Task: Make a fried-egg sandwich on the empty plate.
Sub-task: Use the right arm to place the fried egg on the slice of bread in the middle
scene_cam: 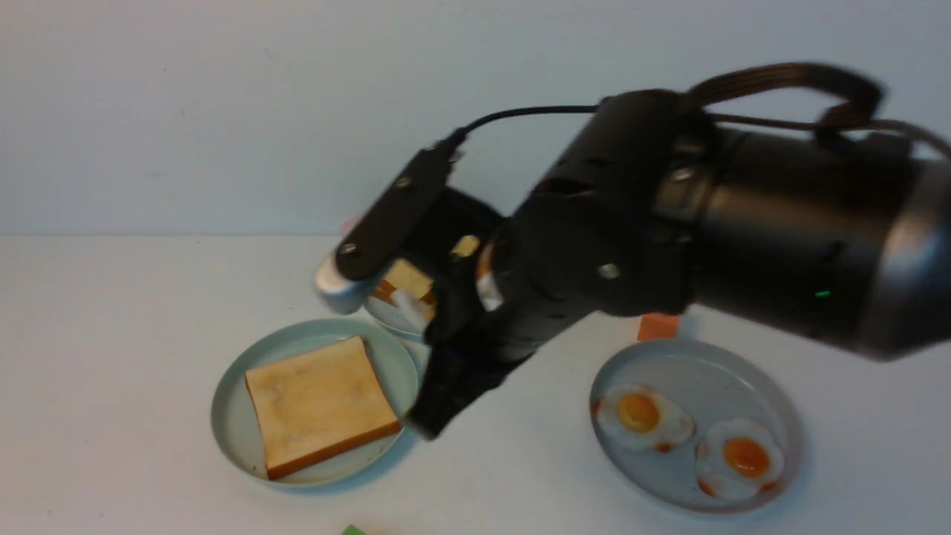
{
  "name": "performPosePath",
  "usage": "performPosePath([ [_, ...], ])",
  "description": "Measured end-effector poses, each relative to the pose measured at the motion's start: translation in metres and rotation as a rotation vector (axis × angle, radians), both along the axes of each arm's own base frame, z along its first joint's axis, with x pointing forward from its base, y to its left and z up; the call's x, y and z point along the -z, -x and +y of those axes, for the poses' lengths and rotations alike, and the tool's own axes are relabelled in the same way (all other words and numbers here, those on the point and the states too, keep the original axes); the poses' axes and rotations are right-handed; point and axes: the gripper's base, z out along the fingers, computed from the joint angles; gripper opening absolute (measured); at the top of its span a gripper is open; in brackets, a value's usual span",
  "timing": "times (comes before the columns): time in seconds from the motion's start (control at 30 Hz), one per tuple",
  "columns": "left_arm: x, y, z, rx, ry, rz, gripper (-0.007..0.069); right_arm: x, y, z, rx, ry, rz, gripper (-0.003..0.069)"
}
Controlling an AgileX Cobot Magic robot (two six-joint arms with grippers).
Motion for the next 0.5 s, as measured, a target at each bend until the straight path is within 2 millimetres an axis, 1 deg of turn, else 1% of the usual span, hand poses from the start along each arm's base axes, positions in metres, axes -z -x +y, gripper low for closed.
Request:
performPosePath([
  [0.07,-0.001,-0.001,0.001,-0.019,0.015,-0.003,-0.0008,0.009,-0.004,0.02,-0.022,0.0,0.0,0.0107],
  [0.1,-0.001,-0.001,0.001,-0.022,0.018,-0.006,-0.0007,0.016,-0.006,0.025,-0.025,0.008,0.006,0.0107],
  [0.13,-0.002,-0.001,0.002,-0.026,0.028,-0.007,-0.0006,0.025,-0.012,0.039,-0.032,0.011,0.009,0.0107],
  [0.17,-0.002,-0.001,0.002,-0.026,0.03,-0.007,-0.0006,0.03,-0.014,0.042,-0.032,0.019,0.015,0.0107],
  [0.2,-0.002,-0.001,0.001,-0.026,0.035,-0.01,-0.0006,0.042,-0.022,0.053,-0.033,0.026,0.02,0.0107],
  [0.23,-0.002,-0.001,0.001,-0.026,0.037,-0.011,-0.0006,0.049,-0.026,0.06,-0.033,0.032,0.024,0.0107],
  [0.3,-0.003,-0.001,0.001,-0.025,0.04,-0.014,-0.0006,0.06,-0.034,0.07,-0.033,0.04,0.022,0.0107],
  [0.4,-0.003,-0.001,0.001,-0.025,0.04,-0.014,-0.0004,0.071,-0.044,0.081,-0.037,0.058,-0.001,0.0107],
  [0.5,-0.003,-0.001,0.001,-0.025,0.04,-0.014,-0.0004,0.081,-0.049,0.085,-0.041,0.079,-0.015,0.0107],
])
